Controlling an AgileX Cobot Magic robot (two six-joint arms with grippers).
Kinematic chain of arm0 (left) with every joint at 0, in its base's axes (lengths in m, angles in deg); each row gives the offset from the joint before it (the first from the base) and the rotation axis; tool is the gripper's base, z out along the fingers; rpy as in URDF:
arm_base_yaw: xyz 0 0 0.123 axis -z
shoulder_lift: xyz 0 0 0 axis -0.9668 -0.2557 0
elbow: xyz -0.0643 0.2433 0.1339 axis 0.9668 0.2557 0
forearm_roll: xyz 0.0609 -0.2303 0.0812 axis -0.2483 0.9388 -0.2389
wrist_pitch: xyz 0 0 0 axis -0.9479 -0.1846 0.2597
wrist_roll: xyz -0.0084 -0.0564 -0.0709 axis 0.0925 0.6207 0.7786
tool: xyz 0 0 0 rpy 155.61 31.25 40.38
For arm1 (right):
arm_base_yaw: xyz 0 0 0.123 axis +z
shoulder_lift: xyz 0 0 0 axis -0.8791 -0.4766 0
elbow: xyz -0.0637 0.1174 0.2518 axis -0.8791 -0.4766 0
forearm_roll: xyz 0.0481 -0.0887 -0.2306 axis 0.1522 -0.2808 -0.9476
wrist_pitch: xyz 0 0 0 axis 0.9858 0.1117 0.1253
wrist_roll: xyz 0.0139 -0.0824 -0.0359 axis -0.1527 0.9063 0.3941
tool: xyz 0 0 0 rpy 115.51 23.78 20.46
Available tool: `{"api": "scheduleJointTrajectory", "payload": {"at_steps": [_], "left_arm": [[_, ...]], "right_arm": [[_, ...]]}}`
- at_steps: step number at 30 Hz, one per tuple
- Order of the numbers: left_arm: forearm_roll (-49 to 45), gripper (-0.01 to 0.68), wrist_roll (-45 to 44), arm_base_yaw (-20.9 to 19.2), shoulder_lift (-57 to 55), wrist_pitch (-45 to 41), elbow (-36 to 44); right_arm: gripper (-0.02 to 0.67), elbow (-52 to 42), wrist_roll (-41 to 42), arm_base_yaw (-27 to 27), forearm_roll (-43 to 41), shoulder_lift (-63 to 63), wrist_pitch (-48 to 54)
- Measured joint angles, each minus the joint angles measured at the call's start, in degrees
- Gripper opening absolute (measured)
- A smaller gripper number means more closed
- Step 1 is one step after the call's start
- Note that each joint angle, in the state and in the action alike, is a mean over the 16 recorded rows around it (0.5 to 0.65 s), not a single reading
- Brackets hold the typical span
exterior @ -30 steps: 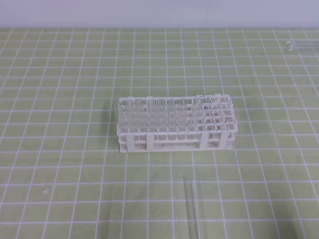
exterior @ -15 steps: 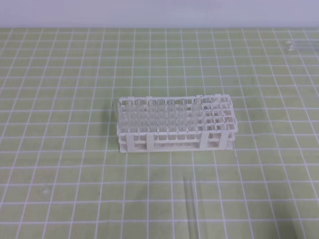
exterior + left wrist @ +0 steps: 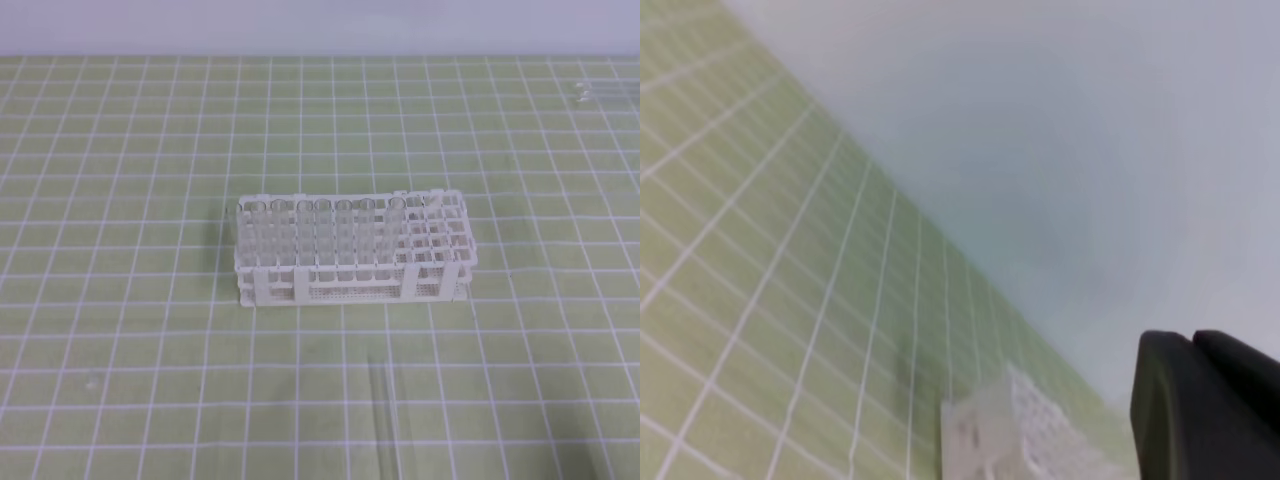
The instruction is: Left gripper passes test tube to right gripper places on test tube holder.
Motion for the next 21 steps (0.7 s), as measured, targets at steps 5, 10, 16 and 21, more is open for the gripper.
{"api": "scheduleJointTrajectory", "payload": {"at_steps": [5,10,16,21], "left_arm": [[0.1,0.001,-1.6,0.0,-0.5,-10.1,-4.1],[0.8,0.0,-5.4,0.0,-3.1,-21.4,-9.7],[2.6,0.0,-14.1,0.0,-11.8,-35.1,-17.9],[3.9,0.0,-23.4,0.0,-23.6,-45.5,-25.1]], "right_arm": [[-0.018,0.0,0.0,0.0,0.0,0.0,0.0],[-0.018,0.0,0.0,0.0,0.0,0.0,0.0],[-0.018,0.0,0.0,0.0,0.0,0.0,0.0],[-0.018,0.0,0.0,0.0,0.0,0.0,0.0]]}}
